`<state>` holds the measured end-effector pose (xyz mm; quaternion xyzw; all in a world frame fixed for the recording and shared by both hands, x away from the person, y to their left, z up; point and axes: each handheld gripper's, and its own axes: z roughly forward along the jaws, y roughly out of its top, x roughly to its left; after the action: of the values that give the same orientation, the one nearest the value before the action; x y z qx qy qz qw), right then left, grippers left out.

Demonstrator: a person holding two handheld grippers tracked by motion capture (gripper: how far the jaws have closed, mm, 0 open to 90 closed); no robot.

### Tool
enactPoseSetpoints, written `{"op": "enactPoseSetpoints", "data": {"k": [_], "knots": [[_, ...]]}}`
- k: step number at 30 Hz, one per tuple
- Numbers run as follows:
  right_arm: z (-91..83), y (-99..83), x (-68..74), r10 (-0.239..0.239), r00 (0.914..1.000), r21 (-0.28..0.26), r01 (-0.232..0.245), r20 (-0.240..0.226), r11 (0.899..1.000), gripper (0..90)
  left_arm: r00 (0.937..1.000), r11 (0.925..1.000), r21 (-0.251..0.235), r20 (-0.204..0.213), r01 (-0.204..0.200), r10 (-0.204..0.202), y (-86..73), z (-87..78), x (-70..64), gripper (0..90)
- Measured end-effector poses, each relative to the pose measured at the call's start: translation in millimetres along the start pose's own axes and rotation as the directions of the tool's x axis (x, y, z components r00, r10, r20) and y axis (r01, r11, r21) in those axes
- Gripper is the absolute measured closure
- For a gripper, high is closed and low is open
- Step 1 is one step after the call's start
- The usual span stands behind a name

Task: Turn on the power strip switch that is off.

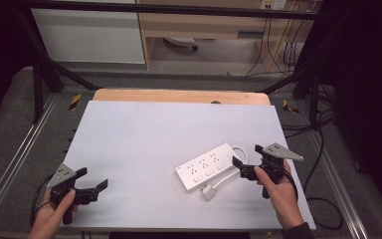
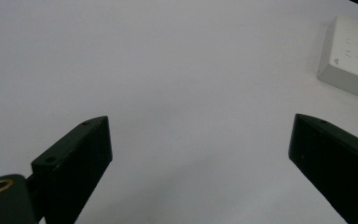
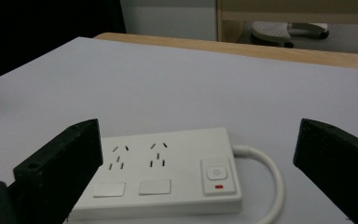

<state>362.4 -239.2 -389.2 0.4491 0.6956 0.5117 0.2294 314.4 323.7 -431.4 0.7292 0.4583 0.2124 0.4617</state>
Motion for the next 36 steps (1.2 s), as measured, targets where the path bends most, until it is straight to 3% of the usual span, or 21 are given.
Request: {"op": "enactPoseSetpoints", "data": {"k": [10, 22, 36], "knots": [[-20.0, -7.4, -26.1, 0.058, 0.9965, -0.014, -0.057, 0.06, 0.998, 1.7, 1.0, 1.0, 0.002, 0.001, 0.002, -0.002, -0.1, 0.0, 0.1, 5.9], [-30.1, -25.7, -51.0, 0.113, 0.9876, 0.002, -0.114, 0.109, 0.993, 1.7, 1.0, 1.0, 0.002, 0.002, 0.003, -0.003, -0.3, 0.2, 0.3, 5.9], [-31.9, -46.3, -62.1, 0.161, 0.9774, 0.056, -0.17, 0.136, 0.984, 1.9, 1.0, 1.0, 0.006, 0.003, -0.003, 0.003, -0.4, 0.1, 0.1, 5.9]]}}
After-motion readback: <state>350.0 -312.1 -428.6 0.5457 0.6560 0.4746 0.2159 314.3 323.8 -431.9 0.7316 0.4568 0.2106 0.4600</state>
